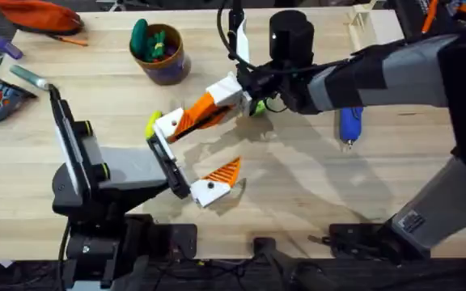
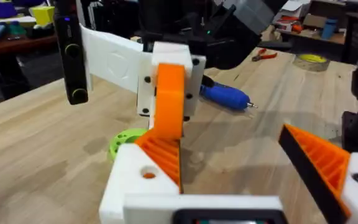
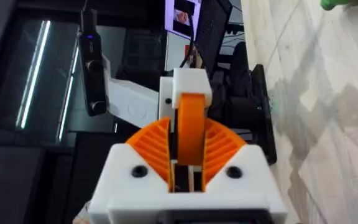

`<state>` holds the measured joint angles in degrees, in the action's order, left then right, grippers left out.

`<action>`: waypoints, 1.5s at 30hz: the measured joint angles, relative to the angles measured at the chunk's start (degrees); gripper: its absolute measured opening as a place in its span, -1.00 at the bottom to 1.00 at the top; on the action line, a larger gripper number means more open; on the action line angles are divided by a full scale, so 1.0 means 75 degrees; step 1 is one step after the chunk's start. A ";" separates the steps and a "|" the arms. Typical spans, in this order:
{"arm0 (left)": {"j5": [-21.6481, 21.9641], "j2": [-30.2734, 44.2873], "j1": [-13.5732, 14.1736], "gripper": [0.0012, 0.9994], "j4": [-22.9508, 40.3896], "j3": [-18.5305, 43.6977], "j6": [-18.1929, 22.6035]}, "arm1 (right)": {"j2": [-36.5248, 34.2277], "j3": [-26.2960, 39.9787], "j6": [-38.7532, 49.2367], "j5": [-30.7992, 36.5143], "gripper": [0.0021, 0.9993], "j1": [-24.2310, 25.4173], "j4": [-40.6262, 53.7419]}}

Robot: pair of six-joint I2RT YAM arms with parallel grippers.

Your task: Pick up the gripper from the table and insert it into the empty holder that is missing its gripper. Then pick up a screw, insert it into the mounting hole, and use the screwdriver to tighten it. Finally, clean up the table by picking up the vegetable and placing it into the bucket.

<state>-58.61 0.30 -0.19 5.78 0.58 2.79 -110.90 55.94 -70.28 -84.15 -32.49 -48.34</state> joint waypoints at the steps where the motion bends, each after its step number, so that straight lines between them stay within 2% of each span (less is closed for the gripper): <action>1: -0.0003 0.0000 0.0001 0.97 0.0000 0.0000 0.0000 | 0.0001 0.0012 0.0002 -0.0001 -0.52 -0.0006 -0.0003; 4: -0.0017 0.0000 0.0001 0.97 0.0000 0.0000 -0.0003 | 0.0001 0.0035 -0.0001 -0.0001 -0.38 -0.0017 -0.0006; 11: -0.0035 0.0000 0.0001 0.97 0.0003 0.0000 -0.0029 | -0.0001 0.0035 0.0003 0.0003 0.35 -0.0047 -0.0015; 15: -0.0038 0.0000 0.0001 0.97 0.0003 0.0000 -0.0029 | 0.0000 0.0035 0.0006 0.0005 0.58 -0.0047 -0.0014; 16: -0.0038 0.0000 0.0001 0.97 0.0003 0.0000 -0.0029 | -0.0002 0.0035 0.0008 0.0002 0.73 -0.0047 -0.0017; 18: -0.0038 0.0000 0.0001 0.97 0.0003 0.0000 -0.0029 | -0.0001 0.0038 0.0008 0.0005 0.89 -0.0047 -0.0015; 24: -0.0038 0.0000 0.0001 0.97 0.0003 0.0000 -0.0026 | -0.0002 0.0038 0.0005 0.0005 0.95 0.0039 -0.0012; 37: -0.0038 0.0000 0.0001 0.97 0.0003 0.0000 -0.0029 | 0.0004 0.0038 0.0116 0.0005 0.96 0.0672 0.0027; 45: -0.0038 0.0000 0.0001 0.97 0.0003 0.0000 -0.0029 | 0.0405 0.0038 0.0809 0.0019 0.96 0.1458 0.1570</action>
<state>-58.89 0.30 -0.19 5.80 0.58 2.57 -107.86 56.23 -64.21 -84.02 -21.55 -36.56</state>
